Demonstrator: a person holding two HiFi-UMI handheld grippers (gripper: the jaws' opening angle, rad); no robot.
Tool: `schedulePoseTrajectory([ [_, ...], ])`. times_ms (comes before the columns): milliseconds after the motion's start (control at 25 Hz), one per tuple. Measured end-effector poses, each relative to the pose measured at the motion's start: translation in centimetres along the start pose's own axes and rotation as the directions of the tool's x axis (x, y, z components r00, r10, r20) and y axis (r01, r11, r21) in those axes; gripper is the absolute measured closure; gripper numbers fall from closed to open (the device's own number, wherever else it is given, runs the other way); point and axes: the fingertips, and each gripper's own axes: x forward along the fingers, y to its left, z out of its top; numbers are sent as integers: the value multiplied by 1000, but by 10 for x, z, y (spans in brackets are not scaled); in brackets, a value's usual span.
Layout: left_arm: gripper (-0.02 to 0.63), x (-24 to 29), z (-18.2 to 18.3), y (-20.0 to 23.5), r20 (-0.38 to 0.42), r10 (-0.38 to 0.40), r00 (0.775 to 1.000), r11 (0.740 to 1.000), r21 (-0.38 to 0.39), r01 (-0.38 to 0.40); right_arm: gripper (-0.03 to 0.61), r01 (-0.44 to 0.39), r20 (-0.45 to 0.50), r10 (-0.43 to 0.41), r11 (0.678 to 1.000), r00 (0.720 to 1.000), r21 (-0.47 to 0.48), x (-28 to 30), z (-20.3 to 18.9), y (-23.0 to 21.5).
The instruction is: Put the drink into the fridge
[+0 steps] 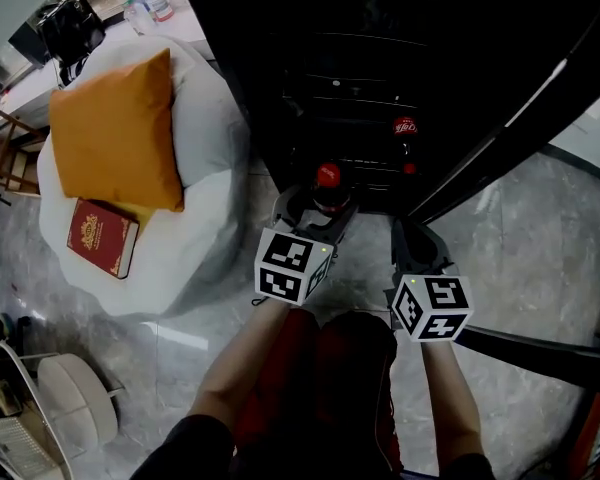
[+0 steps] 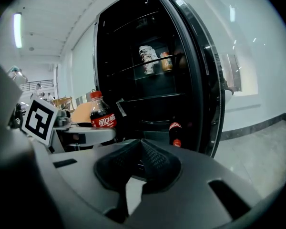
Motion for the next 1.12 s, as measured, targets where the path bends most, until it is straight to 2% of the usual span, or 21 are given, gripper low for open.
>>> schedulePoseTrajectory([
  [520, 301, 51, -37, 12, -22, -23, 999, 1000, -10, 22, 561, 0, -28, 0, 1000, 1000, 16, 36, -38, -15],
  [720, 301, 75, -38, 18, -18, -20, 1000, 1000, -24, 20, 561, 2, -33, -2, 1000, 999, 14, 50, -39, -21],
  [1120, 301, 119, -33, 31, -41, -13, 999, 1000, 15, 14, 561, 12, -41, -10, 999, 999, 35, 71, -42, -32],
])
